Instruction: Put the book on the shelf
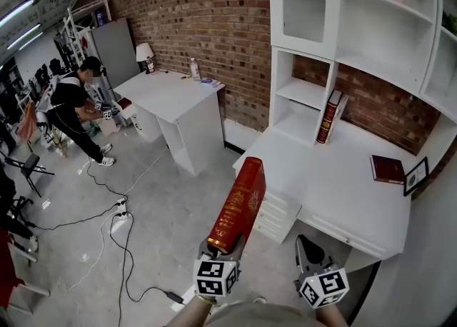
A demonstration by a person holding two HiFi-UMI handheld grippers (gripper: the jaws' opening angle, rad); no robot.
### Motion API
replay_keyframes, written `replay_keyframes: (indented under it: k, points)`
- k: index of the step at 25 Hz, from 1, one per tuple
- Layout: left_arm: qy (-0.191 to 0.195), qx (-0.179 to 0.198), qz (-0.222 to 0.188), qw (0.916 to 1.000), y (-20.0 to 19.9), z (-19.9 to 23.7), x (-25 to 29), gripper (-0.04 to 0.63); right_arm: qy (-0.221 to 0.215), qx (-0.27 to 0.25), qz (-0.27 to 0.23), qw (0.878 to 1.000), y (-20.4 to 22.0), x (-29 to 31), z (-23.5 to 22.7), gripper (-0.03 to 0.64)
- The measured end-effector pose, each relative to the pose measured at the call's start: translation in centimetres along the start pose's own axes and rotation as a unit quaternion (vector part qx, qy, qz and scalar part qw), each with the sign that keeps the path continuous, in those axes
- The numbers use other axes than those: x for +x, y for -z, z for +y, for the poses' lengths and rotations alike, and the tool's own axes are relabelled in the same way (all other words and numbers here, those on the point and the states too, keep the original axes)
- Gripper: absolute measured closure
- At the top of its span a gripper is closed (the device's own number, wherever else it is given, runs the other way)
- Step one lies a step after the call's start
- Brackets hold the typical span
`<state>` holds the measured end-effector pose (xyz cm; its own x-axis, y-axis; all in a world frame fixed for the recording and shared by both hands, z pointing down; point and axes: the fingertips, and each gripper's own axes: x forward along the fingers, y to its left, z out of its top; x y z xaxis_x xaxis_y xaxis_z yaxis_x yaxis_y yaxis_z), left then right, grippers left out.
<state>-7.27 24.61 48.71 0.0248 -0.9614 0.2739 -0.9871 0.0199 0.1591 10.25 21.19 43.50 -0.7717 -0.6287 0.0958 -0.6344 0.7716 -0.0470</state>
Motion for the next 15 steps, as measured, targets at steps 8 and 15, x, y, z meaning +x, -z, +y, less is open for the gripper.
replay_keyframes:
  k: [8,15]
  points:
    - [-0.006,-0.003,-0.005,1.0000,-0.2,-1.7,1.7,0.359,-0.004,-0.006,-0.004,1.000,-0.4,-0.6,-2.5,0.611]
    - [-0.002,-0.005,-0.002,1.0000,0.1,-2.8,2.6,0.359,0.002,-0.004,-0.005,1.000,-0.2,-1.2,-3.7,0.611]
